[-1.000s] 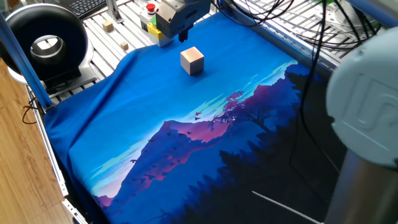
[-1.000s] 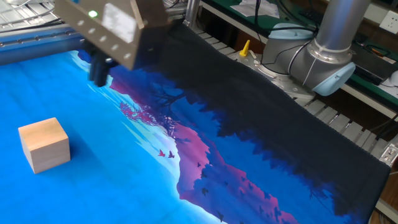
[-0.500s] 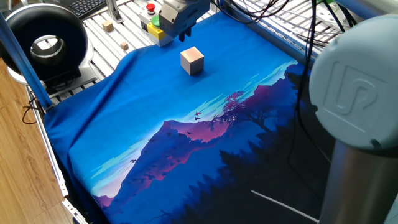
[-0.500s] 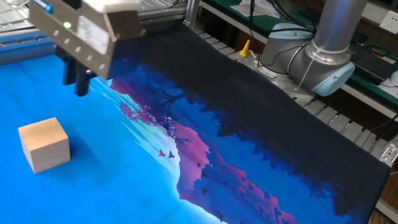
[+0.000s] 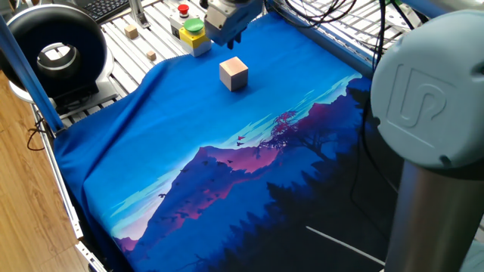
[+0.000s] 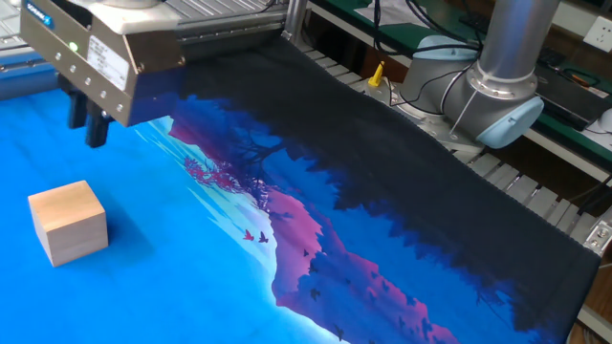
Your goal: Hold a small block with the gripper and sweep it from left to right on the table
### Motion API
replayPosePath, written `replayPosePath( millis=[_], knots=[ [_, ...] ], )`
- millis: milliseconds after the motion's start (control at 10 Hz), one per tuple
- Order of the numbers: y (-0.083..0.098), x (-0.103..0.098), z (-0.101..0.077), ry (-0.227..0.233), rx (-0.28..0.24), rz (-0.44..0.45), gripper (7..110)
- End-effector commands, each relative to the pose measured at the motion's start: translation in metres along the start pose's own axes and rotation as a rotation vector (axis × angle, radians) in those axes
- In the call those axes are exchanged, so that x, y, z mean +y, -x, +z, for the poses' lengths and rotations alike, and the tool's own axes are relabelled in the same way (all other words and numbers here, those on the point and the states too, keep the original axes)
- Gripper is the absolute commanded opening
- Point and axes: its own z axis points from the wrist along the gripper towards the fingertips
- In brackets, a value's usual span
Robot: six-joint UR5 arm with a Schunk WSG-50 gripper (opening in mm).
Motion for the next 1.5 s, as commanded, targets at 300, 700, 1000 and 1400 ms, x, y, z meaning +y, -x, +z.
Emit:
replayPosePath(
  millis=[300,700,1000,1400],
  knots=[
    [0.001,-0.009,0.005,0.007,-0.018,-0.013,44],
    [0.009,-0.002,0.011,0.028,-0.022,-0.005,44],
    [0.009,0.013,0.009,0.073,-0.004,0.098,44],
    [0.014,0.009,0.018,0.054,0.005,0.179,44]
  ],
)
